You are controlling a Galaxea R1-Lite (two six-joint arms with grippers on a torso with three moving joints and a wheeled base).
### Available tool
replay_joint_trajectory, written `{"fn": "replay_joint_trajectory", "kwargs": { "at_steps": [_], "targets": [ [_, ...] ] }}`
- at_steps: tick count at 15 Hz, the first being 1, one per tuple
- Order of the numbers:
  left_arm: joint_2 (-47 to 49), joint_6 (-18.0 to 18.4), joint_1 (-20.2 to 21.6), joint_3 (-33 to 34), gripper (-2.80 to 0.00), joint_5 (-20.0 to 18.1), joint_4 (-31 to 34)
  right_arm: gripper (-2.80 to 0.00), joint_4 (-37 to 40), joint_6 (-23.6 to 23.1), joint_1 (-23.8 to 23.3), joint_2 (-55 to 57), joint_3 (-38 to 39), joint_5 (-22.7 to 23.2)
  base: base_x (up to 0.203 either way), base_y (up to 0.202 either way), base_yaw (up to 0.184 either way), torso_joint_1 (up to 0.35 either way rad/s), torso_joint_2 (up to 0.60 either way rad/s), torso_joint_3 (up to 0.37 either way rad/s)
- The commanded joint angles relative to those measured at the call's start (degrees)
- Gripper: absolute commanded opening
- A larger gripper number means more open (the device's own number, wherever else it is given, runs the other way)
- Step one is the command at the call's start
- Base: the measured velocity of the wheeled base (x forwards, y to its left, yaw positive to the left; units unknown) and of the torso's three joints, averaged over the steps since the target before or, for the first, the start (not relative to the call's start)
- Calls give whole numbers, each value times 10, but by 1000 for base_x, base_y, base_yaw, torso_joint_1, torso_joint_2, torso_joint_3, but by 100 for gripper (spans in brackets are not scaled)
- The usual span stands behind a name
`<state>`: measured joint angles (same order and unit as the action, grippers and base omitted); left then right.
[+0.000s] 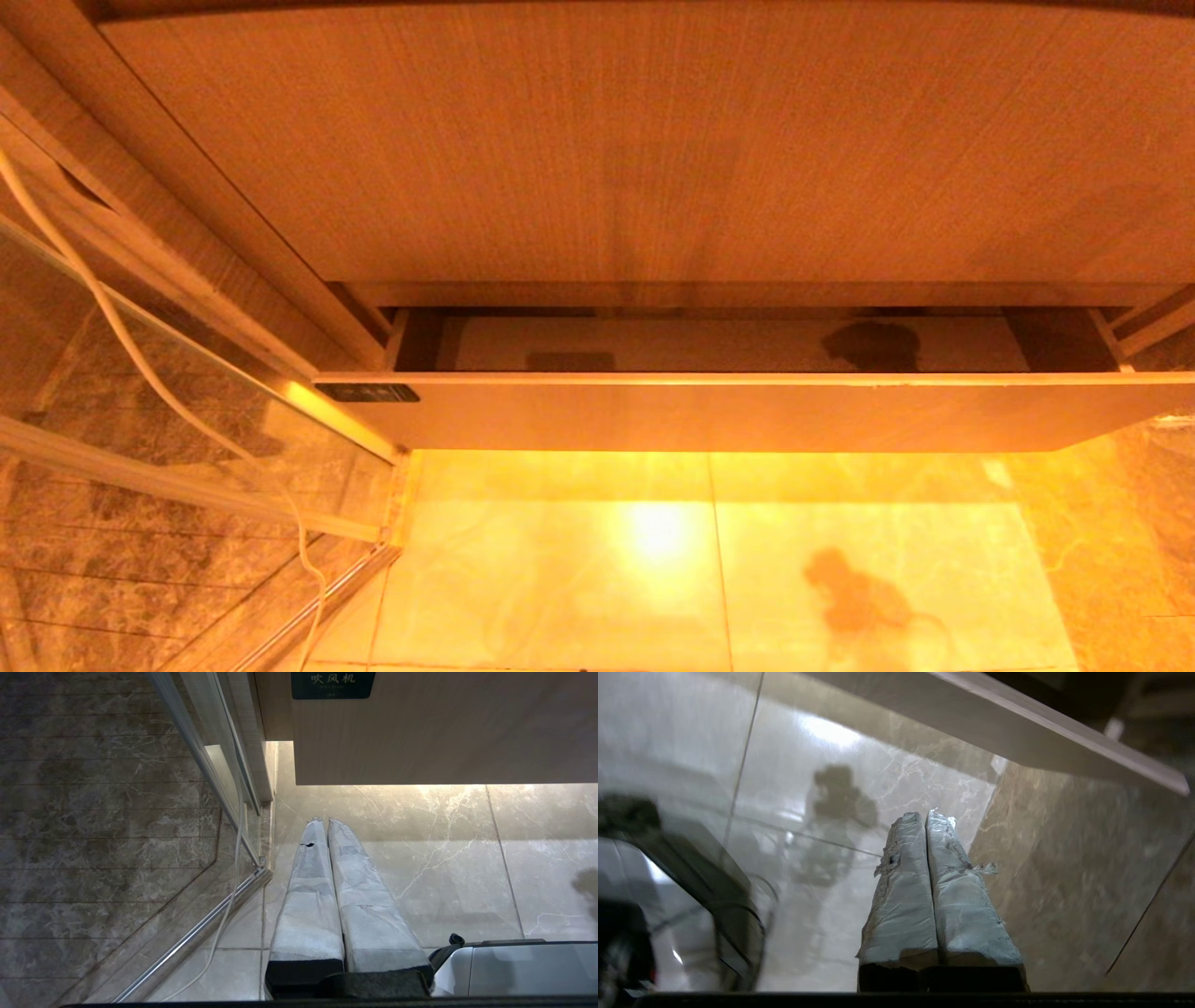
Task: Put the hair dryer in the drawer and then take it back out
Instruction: Pull open the drawer
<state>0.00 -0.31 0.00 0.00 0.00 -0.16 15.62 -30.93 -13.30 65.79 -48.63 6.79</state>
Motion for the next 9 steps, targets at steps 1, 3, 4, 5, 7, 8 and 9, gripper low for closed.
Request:
{"fn": "replay_joint_trajectory", "kwargs": {
  "at_steps": [1, 3, 4, 5, 7, 8, 9],
  "targets": [
    [0, 0, 0, 0, -280, 0, 0, -280, -4, 52, 0, -57, 20, -8, 0, 0, 0, 0, 0, 0],
    [1, 0, 0, 0, -280, 1, 0, -280, -15, 101, 6, -121, 62, -40, 0, 0, 0, 0, 0, 0],
    [0, 0, 0, 0, -280, 1, 0, -280, -17, 121, 19, -176, 93, -62, 0, 0, 0, 0, 0, 0],
    [0, 0, 0, -1, -280, 0, 0, -280, -16, 139, 32, -235, 123, -79, 0, 0, 0, 0, 0, 0],
    [0, 0, 0, 0, -280, 1, 0, -280, -11, 175, 58, -361, 196, -105, 0, 0, 0, 0, 0, 0],
    [0, 0, 0, 0, -280, 1, 0, -280, -12, 192, 69, -416, 233, -113, 0, 0, 0, 0, 0, 0],
    [1, 0, 0, -1, -280, 1, 0, -280, -21, 213, 78, -464, 288, -117, 0, 0, 0, 0, 0, 0]
  ]
}}
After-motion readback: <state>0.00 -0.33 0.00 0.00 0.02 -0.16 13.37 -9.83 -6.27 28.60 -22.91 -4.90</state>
